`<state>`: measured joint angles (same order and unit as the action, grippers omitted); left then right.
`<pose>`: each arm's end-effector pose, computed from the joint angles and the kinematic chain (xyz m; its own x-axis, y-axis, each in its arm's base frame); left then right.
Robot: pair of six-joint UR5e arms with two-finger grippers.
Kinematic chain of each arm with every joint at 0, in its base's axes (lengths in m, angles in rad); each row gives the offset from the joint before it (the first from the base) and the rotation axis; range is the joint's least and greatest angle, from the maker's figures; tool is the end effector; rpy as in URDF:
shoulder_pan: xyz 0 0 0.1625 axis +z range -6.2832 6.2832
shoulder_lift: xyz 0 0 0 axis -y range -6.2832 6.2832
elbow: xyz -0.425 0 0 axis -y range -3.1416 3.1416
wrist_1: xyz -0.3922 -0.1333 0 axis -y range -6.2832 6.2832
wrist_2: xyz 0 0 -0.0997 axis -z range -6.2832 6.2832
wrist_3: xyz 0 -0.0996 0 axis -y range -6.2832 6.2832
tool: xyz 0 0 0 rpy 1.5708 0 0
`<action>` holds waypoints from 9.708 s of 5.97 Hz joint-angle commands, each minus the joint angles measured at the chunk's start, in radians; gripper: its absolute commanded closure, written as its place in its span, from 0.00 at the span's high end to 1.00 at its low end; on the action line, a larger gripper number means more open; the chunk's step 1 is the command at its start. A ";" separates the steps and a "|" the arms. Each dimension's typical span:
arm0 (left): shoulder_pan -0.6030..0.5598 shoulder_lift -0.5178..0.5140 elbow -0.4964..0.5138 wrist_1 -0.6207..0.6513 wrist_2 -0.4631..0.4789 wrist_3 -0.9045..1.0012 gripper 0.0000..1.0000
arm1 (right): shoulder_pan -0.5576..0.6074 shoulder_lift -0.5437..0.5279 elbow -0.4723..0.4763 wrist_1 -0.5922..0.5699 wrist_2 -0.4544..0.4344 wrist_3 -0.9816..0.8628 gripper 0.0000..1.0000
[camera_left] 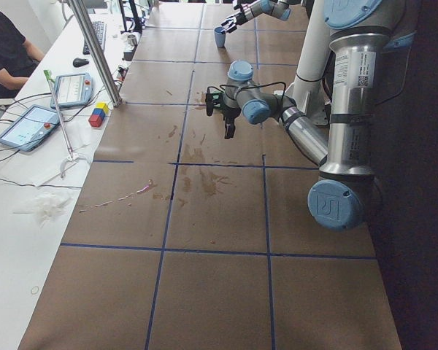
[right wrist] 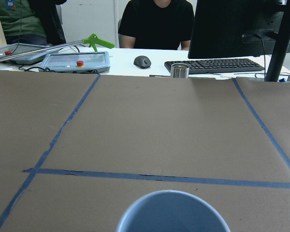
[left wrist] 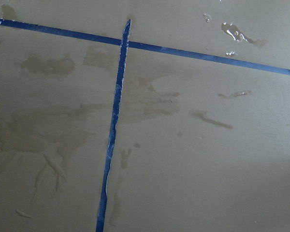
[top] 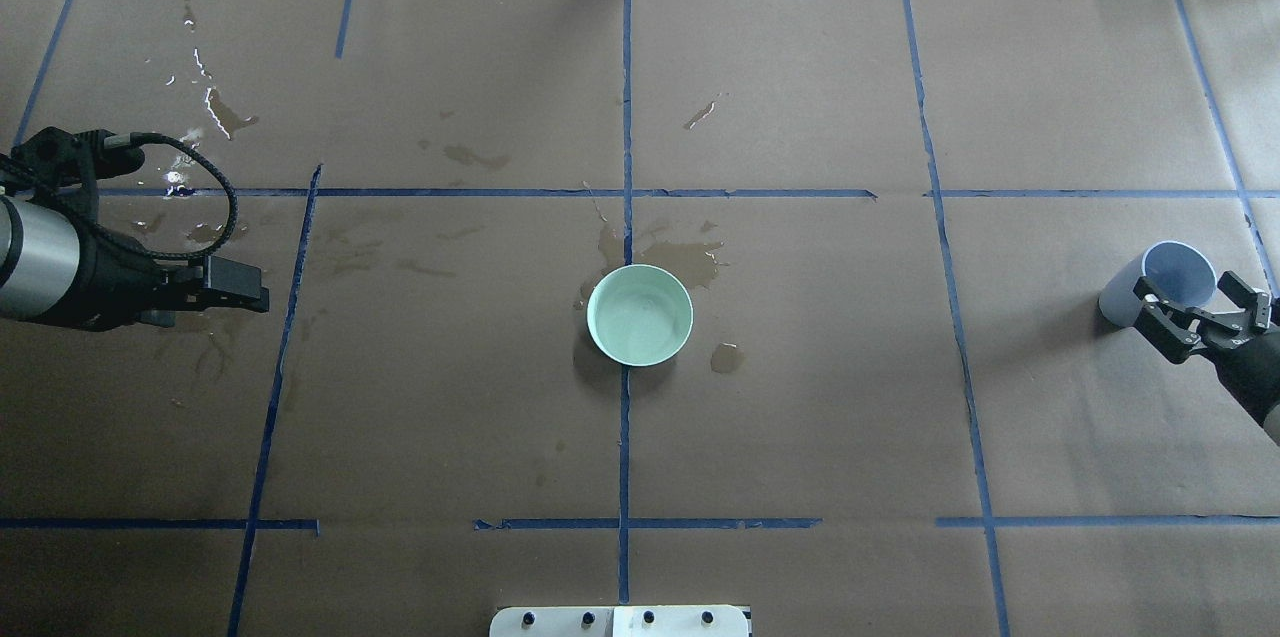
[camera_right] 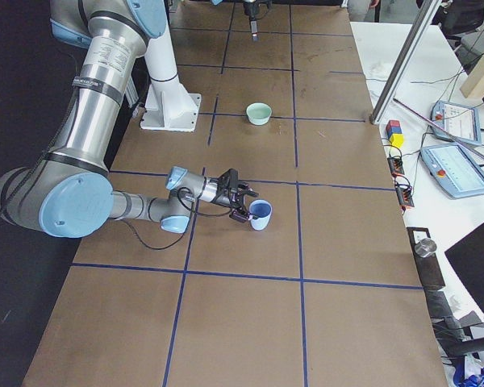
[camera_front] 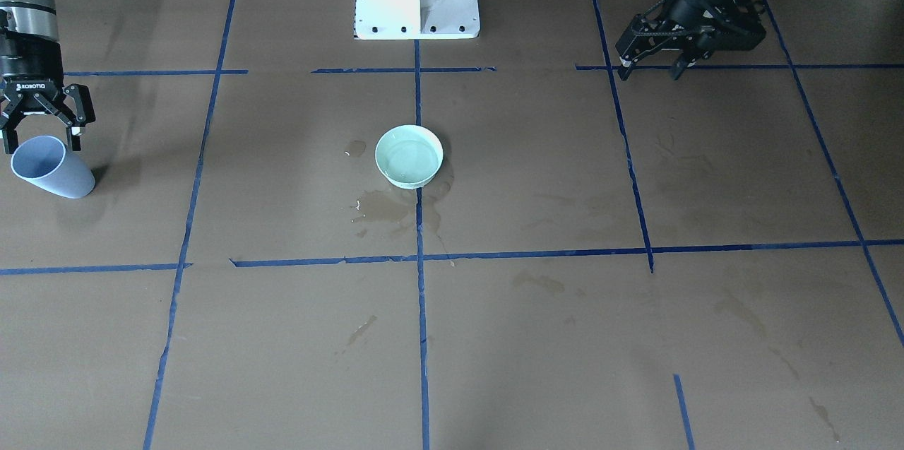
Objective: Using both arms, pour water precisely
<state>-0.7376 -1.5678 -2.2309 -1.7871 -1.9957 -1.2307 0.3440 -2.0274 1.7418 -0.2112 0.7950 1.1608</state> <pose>0.2657 -0.3661 0.3298 0.5744 -0.1114 -0.8109 0.1986 0.9801 0.0061 -0.2130 -0.2920 0.6007 0.7385 -0.0377 0.6732 -0.5735 0.4900 0.6565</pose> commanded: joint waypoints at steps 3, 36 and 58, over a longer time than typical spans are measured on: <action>0.029 -0.113 0.075 0.003 0.003 -0.140 1.00 | 0.114 -0.031 0.053 -0.005 0.149 -0.080 1.00; -0.332 0.061 0.500 -0.134 -0.383 0.751 0.00 | 1.161 0.273 0.259 -1.145 1.661 -1.049 1.00; -0.806 0.229 0.287 0.405 -0.348 1.335 1.00 | 1.161 0.165 0.171 -1.307 1.576 -1.279 1.00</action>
<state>-1.5460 -1.3553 -1.9371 -1.3848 -2.3425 0.1046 1.5023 -1.8591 1.9124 -1.5169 2.3683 -0.1168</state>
